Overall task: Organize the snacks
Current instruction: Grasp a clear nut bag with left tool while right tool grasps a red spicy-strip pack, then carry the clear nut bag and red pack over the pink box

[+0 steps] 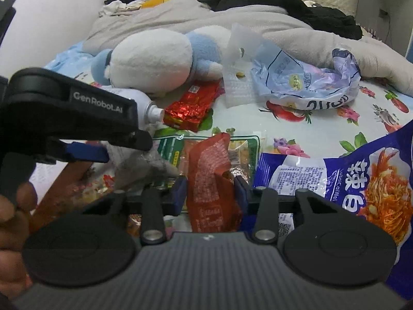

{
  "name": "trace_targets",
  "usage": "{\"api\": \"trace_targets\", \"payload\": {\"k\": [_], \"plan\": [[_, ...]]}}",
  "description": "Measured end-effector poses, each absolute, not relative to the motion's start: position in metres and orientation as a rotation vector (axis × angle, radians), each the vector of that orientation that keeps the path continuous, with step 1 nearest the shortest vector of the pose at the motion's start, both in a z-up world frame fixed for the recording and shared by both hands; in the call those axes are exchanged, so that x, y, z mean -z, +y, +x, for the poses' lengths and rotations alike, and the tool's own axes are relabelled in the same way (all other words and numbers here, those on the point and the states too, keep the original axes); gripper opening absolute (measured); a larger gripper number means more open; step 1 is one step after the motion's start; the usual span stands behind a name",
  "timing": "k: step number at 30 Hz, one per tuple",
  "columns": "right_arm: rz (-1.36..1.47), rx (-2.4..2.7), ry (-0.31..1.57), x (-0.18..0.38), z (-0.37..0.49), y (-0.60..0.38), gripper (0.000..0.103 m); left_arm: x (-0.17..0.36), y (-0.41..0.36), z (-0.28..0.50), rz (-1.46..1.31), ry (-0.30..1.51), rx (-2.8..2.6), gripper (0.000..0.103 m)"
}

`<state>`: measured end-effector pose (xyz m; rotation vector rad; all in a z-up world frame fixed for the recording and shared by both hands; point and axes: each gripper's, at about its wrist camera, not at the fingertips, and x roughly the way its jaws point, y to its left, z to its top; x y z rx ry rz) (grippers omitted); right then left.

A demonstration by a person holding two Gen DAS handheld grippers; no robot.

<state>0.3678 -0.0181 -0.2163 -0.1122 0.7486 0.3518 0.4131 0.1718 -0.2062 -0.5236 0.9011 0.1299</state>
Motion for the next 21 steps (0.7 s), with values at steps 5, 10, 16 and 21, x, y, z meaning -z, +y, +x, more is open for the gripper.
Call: {"api": "trace_targets", "payload": {"k": [5,10,16,21], "plan": [[-0.071,-0.349,0.754,0.209,0.363,-0.024,0.037,0.202,0.167,0.409,-0.505,0.897,-0.113,0.049],[-0.032,-0.357,0.758,0.196,0.350,-0.029,0.037,0.192,0.162,0.394,-0.490,0.891,-0.099,0.045],[0.031,-0.368,0.758,0.173,0.325,-0.038,0.037,0.162,0.158,0.358,-0.453,0.877,-0.099,0.041],[0.130,-0.387,0.774,0.155,0.299,-0.051,0.037,0.138,0.153,0.318,-0.430,0.866,-0.103,0.041]]}}
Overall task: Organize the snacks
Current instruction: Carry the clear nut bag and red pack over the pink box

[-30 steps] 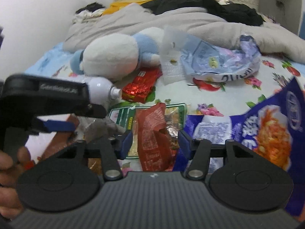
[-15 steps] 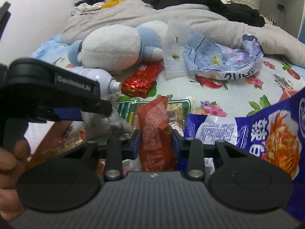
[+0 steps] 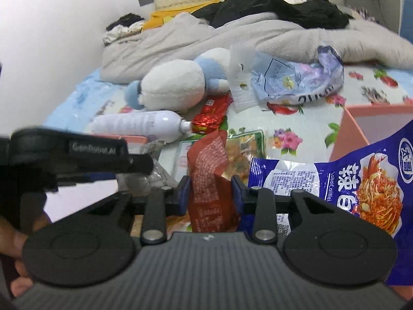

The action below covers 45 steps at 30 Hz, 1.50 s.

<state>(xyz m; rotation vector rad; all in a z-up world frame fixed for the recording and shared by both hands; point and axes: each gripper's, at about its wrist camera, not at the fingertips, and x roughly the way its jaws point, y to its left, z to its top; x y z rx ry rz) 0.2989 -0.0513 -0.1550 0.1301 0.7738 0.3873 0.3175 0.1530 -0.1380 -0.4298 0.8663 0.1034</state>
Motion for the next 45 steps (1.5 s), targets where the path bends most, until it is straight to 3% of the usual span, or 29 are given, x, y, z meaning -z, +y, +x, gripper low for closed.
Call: {"api": "trace_targets", "payload": {"k": [15,45], "plan": [[0.261,-0.446,0.862,0.142,0.219,-0.077,0.037,0.100,0.127,0.196,-0.382,0.867,-0.098,0.040],[0.187,-0.287,0.628,0.066,0.084,-0.209,0.037,0.028,-0.009,0.085,-0.214,0.803,0.156,0.040]]}}
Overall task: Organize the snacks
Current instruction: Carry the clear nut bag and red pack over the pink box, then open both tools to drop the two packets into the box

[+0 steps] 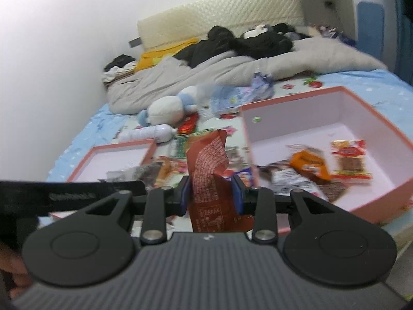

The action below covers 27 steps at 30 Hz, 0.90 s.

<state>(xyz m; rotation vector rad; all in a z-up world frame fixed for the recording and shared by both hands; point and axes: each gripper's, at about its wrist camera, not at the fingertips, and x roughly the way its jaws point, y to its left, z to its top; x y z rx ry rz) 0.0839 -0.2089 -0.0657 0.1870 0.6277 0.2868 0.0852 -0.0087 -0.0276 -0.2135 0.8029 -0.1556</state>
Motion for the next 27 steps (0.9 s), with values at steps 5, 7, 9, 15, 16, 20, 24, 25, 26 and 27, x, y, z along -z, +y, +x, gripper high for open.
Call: {"api": "trace_targets", "payload": {"k": [5,7,9,15,16,20,24,25,26,27], "plan": [[0.190,-0.233,0.627,0.064,0.076,-0.238,0.037,0.029,-0.035,0.084,-0.205,0.810,0.214,0.040],[0.182,-0.216,0.628,0.064,0.075,-0.247,0.037,0.030,-0.045,0.088,-0.205,0.814,0.239,0.040],[0.181,-0.200,0.629,0.065,0.075,-0.255,0.037,0.030,-0.055,0.093,-0.204,0.817,0.266,0.040],[0.197,-0.158,0.637,0.070,0.089,-0.281,0.037,0.027,-0.083,0.122,-0.185,0.827,0.310,0.040],[0.199,-0.150,0.639,0.071,0.093,-0.285,0.037,0.027,-0.088,0.130,-0.182,0.832,0.315,0.040],[0.201,-0.121,0.648,0.078,0.113,-0.303,0.037,0.029,-0.108,0.160,-0.151,0.847,0.333,0.040],[0.204,-0.097,0.666,0.088,0.137,-0.322,0.037,0.035,-0.133,0.197,-0.125,0.866,0.356,0.040],[0.206,-0.091,0.671,0.091,0.143,-0.326,0.037,0.036,-0.138,0.204,-0.121,0.868,0.363,0.040],[0.209,-0.085,0.675,0.094,0.149,-0.330,0.037,0.038,-0.144,0.213,-0.116,0.871,0.370,0.040],[0.212,-0.078,0.681,0.097,0.155,-0.335,0.037,0.040,-0.150,0.222,-0.114,0.875,0.378,0.040]]}}
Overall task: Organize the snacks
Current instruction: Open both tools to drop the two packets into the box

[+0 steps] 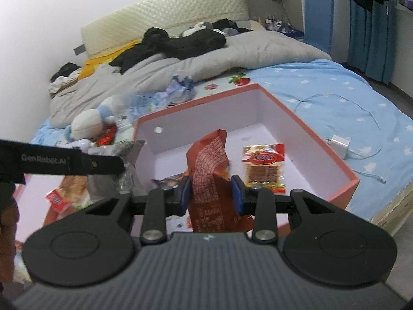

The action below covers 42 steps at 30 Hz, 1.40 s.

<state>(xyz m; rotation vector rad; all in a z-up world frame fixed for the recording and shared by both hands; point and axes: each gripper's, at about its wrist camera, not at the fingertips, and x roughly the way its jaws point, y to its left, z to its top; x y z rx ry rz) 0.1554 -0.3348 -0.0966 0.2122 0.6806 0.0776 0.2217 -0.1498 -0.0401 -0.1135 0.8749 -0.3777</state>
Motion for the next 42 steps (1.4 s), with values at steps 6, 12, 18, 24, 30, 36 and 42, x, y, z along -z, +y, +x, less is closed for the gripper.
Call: {"api": "trace_targets", "payload": {"k": [6,12,18,24,30,36,42], "plan": [[0.232,-0.059,0.719,0.117,0.192,-0.356,0.037,0.058,-0.185,0.268,-0.087,0.908,0.419,0.040],[0.233,-0.058,0.765,0.135,0.221,-0.366,0.037,0.083,-0.204,0.305,-0.076,0.956,0.433,0.040],[0.238,-0.055,0.789,0.143,0.237,-0.372,0.038,0.096,-0.212,0.325,-0.064,0.978,0.446,0.042],[0.257,-0.043,0.796,0.142,0.239,-0.375,0.064,0.097,-0.209,0.329,-0.060,0.978,0.429,0.058],[0.266,-0.057,0.770,0.132,0.226,-0.373,0.064,0.079,-0.199,0.316,-0.059,0.938,0.428,0.058],[0.266,-0.065,0.722,0.111,0.199,-0.364,0.064,0.051,-0.184,0.283,-0.068,0.886,0.422,0.058],[0.264,-0.078,0.677,0.091,0.164,-0.350,0.064,0.021,-0.160,0.240,-0.092,0.829,0.414,0.058]]}}
